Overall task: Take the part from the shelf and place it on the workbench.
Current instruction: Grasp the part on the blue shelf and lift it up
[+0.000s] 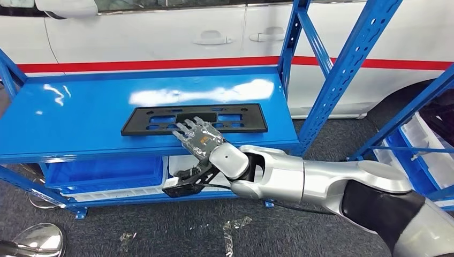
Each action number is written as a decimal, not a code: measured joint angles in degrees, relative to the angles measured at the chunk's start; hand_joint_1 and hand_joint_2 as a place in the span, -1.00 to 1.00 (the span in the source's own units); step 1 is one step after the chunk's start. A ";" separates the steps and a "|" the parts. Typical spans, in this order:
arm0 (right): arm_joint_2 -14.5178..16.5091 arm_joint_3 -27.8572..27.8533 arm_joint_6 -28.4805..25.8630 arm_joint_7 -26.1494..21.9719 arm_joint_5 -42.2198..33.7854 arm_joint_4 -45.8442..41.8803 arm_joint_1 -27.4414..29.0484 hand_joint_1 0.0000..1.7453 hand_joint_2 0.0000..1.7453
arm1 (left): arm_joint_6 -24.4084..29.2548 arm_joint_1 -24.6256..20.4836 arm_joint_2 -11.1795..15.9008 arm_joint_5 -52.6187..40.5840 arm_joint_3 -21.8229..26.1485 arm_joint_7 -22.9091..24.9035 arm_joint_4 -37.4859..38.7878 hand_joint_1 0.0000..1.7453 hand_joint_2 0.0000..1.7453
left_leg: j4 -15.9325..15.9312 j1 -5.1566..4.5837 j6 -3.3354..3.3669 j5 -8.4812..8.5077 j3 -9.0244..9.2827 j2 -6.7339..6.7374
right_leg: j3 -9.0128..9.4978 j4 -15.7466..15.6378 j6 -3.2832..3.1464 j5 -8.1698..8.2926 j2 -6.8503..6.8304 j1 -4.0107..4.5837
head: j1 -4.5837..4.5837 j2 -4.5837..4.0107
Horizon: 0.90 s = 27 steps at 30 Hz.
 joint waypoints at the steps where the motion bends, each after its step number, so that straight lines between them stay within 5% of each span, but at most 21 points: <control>1: -0.01 0.11 -0.02 0.01 -0.04 0.07 0.02 -1.00 -1.00 | 0.01 -0.05 0.02 0.05 0.02 -0.07 0.00 -1.00 -1.00 | -0.09 0.03 -0.30 -0.13 0.00 0.03 | 0.14 -0.14 -0.20 0.03 0.02 -0.15 | 0.00 0.00; 4: -0.02 0.26 -0.22 0.04 -0.11 0.31 0.03 -1.00 -1.00 | 0.07 -0.09 0.09 0.25 0.08 -0.24 0.00 -1.00 -1.00 | 4.02 0.14 -1.15 -2.70 -1.71 0.19 | 0.90 -0.79 -0.97 0.03 0.04 -0.69 | -0.31 0.00; 6: -0.02 0.47 -0.36 0.04 -0.11 0.48 0.22 -1.00 -1.00 | 0.08 -0.06 0.10 0.32 0.12 -0.34 0.00 -1.00 -1.00 | 11.36 0.24 -1.52 -5.60 -5.53 0.24 | 1.09 -0.78 -1.30 -0.16 -0.01 -0.63 | -0.47 0.00; 8: -0.02 0.71 -0.39 0.03 -0.13 0.67 0.60 -1.00 -1.00 | 0.08 0.00 0.11 0.35 0.16 -0.39 0.00 -1.00 -1.00 | 15.58 0.33 -1.79 -5.88 -8.41 0.25 | 1.22 -0.66 -1.42 -0.41 -0.02 -0.58 | -0.45 0.00; 9: -0.01 0.77 -0.40 0.02 -0.13 0.75 0.73 -1.00 -1.00 | 0.08 0.04 0.11 0.35 0.17 -0.39 0.00 -1.00 -1.00 | 14.56 0.38 -1.84 -4.45 -8.31 0.26 | 1.33 -0.55 -1.38 -0.59 0.02 -0.60 | -0.45 0.00; 11: -0.01 0.80 -0.45 0.02 -0.13 0.85 0.79 -1.00 -1.00 | 0.08 0.06 0.15 0.35 0.18 -0.39 0.00 -1.00 -1.00 | 7.57 0.52 -1.77 -0.32 -5.45 0.29 | 1.66 -0.20 -1.09 -1.12 0.10 -0.66 | -0.45 0.00; 13: -0.01 0.80 -0.56 0.02 -0.13 0.93 0.74 -1.00 -1.00 | 0.08 -0.01 0.19 0.35 0.22 -0.40 0.00 -1.00 -1.00 | 1.81 0.38 -1.38 1.53 -2.69 0.25 | 1.74 0.19 -0.56 -1.62 0.20 -0.49 | -0.49 0.00; 18: -0.02 0.83 -0.87 -0.01 -0.13 1.05 0.76 -1.00 -1.00 | 0.18 -0.04 0.26 0.44 0.35 -0.53 0.00 -1.00 -1.00 | 0.14 0.33 0.26 1.46 -1.52 0.15 | 1.37 1.33 0.81 -2.75 0.14 -0.44 | -0.45 0.00; 22: -0.04 0.93 -1.02 -0.01 -0.22 1.36 1.10 -1.00 -1.00 | 0.25 -0.10 0.36 0.50 0.43 -0.55 0.00 -1.00 -1.00 | -0.21 0.41 1.14 1.30 -1.06 0.25 | -5.33 13.81 1.37 -7.82 -0.03 -0.58 | -0.29 0.00; 24: -0.07 1.02 -0.96 0.01 -0.33 1.59 1.44 -1.00 -1.00 | 0.27 -0.08 0.37 0.53 0.47 -0.55 0.00 -1.00 -1.00 | -0.18 0.39 1.17 1.09 -0.84 0.21 | -6.66 15.04 1.31 -6.67 -0.06 -0.59 | -0.28 0.00; 27: -0.33 0.53 -0.59 0.07 0.28 2.04 1.61 -1.00 -1.00 | 0.48 0.01 0.34 0.54 0.54 -0.56 0.00 -1.00 -1.00 | -0.02 0.26 0.79 0.54 -0.32 0.12 | -2.29 4.69 0.61 -0.91 -0.11 -0.38 | -0.30 0.00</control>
